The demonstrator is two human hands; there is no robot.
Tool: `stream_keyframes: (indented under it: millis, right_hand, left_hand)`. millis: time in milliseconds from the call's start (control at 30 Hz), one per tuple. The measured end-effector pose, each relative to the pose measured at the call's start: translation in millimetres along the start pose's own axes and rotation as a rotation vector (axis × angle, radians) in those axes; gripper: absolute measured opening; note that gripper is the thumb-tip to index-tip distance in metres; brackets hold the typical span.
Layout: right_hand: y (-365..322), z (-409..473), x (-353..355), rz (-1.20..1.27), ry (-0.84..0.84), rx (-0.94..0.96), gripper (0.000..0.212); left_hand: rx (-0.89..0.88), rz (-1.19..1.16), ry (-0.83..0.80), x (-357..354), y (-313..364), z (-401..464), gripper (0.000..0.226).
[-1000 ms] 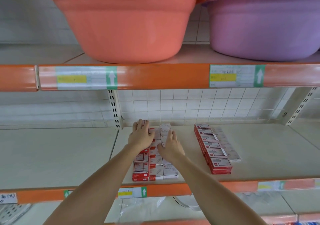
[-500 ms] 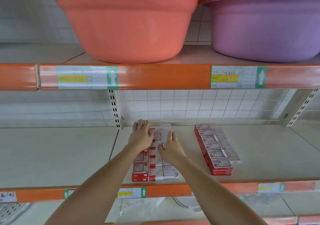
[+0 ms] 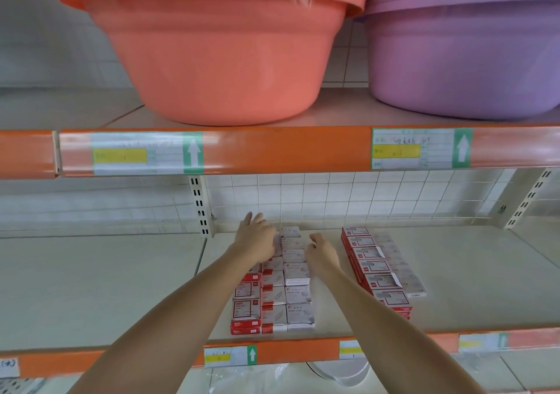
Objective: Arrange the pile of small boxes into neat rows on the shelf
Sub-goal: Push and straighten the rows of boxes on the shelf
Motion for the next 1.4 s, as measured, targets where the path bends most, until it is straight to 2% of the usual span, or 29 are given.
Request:
stream_keyframes:
  millis: [133,300,500,633,833,1067,1167,1233,1300,1400]
  right_hand:
    - [3.4,6.4,-1.7,-0.043,-0.116,-0.002,0.062]
    - [-3.8,14.7,-1.6,-0.292,-0.219,0.138,0.070]
    - [-16.1,13.8,-6.8,-0.290,-0.207,0.234,0.030]
    - [-18.5,10.8,-1.3,-0.260,-0.170,0.244,0.037]
    - [-17.7,16.8,-4.1,-0.269,-0.178,0.244,0.034]
    - [-13.4,20.1,-4.9,-0.333,-0.200,0.212,0.039]
    - [-10.9,23.0,-1.5,-0.319,-0.170,0.167,0.048]
    - [-20.1,22.7,0.8,-0.320,-0.129,0.188,0.041]
    - [-32.8,18.5,0.3,-0.333,-0.104,0.235,0.040]
    - [-49.2,11.8,-7.4,-0.361,-0.110,0.309,0.046]
  left_hand:
    - [0.007,0.039,-0.053,-8.6,5.2,7.9,0.045]
    - [0.007,0.018,-0.107,-20.1,7.5,15.2,0.044]
    - [-0.035,0.014,-0.080,-19.6,12.6,22.5,0.047]
    - [-0.044,0.004,-0.072,-18.6,16.4,23.4,0.044]
    - [-0.067,0.048,-0.070,-17.5,19.7,22.8,0.042]
    - [-0.063,-0.018,-0.073,-16.9,15.5,21.8,0.038]
    - [-0.040,-0.108,-0.026,-11.7,7.3,20.9,0.039]
    - [-0.001,-0.115,0.008,-9.3,-2.4,19.9,0.041]
    - [0.101,-0.118,0.012,-9.3,-18.1,19.4,0.045]
    - [0.295,-0.245,-0.034,-13.6,-48.9,14.9,0.058]
Point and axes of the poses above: each hand's wrist, its own z-axis towards the middle knuckle, its own x-axis out of the back of the hand, y = z × x, the point moved 9 cm from there along z, towards the middle knuckle, and after that the axes turned 15 degrees about x, right-handed, at the moved point
